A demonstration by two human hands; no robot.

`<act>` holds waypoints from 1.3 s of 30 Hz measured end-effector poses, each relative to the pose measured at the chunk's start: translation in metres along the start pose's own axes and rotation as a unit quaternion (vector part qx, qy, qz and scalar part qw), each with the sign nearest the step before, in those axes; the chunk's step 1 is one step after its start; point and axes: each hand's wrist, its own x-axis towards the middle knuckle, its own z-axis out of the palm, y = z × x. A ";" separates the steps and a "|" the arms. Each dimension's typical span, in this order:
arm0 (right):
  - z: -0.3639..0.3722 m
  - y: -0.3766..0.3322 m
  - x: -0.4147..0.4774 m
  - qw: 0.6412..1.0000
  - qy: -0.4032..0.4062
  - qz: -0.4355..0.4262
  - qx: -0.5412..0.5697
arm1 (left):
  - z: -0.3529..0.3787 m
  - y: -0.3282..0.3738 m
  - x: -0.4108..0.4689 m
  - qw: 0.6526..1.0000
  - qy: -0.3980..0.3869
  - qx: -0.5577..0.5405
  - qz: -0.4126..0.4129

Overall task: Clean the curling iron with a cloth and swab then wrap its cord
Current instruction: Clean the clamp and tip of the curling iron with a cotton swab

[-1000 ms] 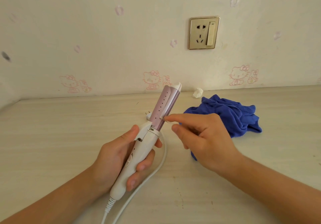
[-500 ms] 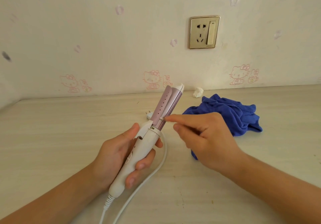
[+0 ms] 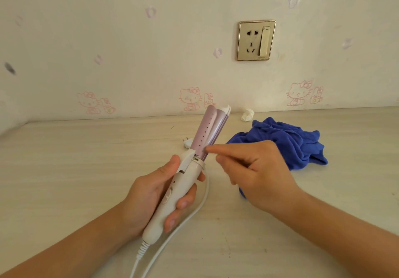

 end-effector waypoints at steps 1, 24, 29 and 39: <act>-0.006 0.003 0.004 1.000 0.026 0.012 0.005 | 0.001 -0.001 0.001 1.000 0.007 0.016 0.005; -0.003 0.010 0.005 0.999 0.015 0.030 0.025 | 0.008 -0.006 0.002 0.987 0.087 0.120 0.056; -0.018 0.014 0.015 0.994 0.083 0.047 0.054 | 0.008 -0.006 0.001 0.992 0.050 0.112 0.033; -0.024 0.016 0.015 0.992 0.108 0.048 0.041 | 0.000 -0.002 0.000 0.998 -0.011 0.053 0.012</act>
